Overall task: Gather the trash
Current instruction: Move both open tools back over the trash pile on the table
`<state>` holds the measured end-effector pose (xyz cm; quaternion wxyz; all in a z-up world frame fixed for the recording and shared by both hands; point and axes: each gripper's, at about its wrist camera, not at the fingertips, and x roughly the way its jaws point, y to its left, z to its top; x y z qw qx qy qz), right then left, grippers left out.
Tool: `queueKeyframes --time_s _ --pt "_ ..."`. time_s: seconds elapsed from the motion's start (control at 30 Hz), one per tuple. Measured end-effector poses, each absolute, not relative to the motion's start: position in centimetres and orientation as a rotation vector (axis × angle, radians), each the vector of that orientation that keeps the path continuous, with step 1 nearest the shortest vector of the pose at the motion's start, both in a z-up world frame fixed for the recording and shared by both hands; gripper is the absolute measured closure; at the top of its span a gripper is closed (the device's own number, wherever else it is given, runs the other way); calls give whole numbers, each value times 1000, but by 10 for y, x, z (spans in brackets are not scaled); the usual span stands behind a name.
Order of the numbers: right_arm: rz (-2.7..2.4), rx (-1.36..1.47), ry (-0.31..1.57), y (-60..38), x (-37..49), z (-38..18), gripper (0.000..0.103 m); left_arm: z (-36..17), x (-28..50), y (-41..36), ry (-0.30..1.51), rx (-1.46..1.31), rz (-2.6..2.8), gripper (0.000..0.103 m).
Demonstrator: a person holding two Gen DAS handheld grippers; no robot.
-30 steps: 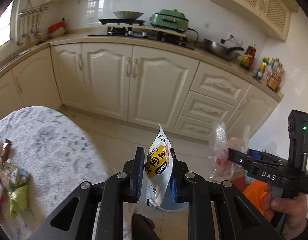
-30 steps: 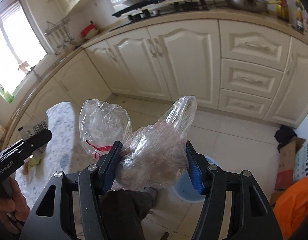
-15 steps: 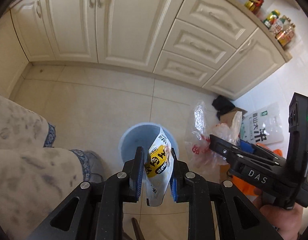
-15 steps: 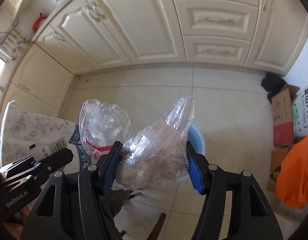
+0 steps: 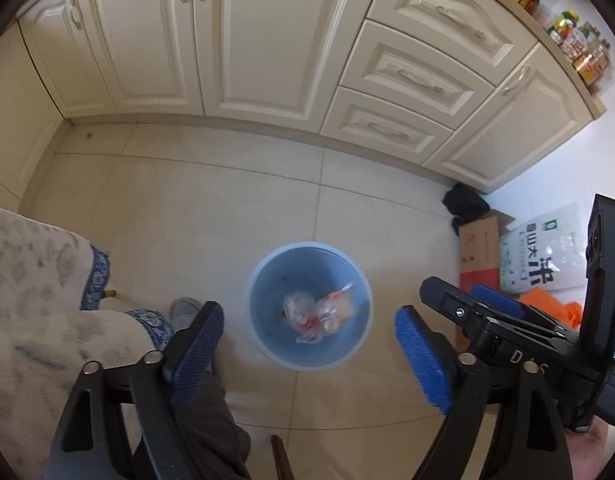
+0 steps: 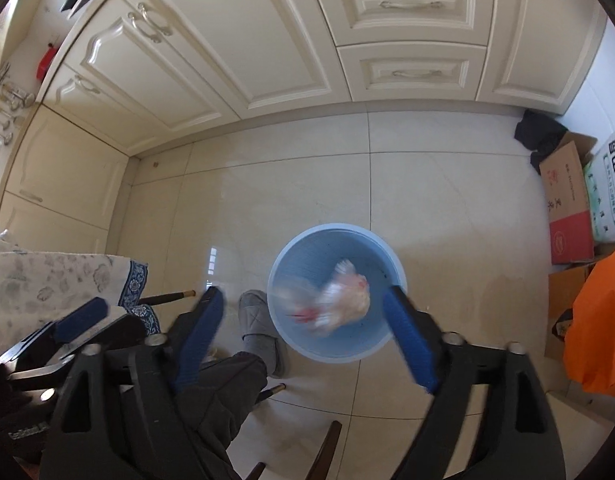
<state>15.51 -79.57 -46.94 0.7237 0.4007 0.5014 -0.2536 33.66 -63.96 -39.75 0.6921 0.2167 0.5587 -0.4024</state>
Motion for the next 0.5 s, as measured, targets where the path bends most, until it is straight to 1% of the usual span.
queueKeyframes --time_s 0.03,0.07,0.13,0.33,0.5 --pt "-570 885 1105 -795 153 -468 5 -395 337 -642 1230 490 -892 10" --pt "-582 885 1105 -796 152 -467 0 -392 338 -644 1208 495 -883 8" --pt "-606 884 1108 -794 149 -464 0 -385 344 -650 1173 504 -863 1" --pt "-626 875 1077 -785 141 -439 0 -363 355 -654 1107 485 -859 1" --pt "-607 825 1015 -768 143 -398 0 -326 363 -631 1026 436 -873 1"
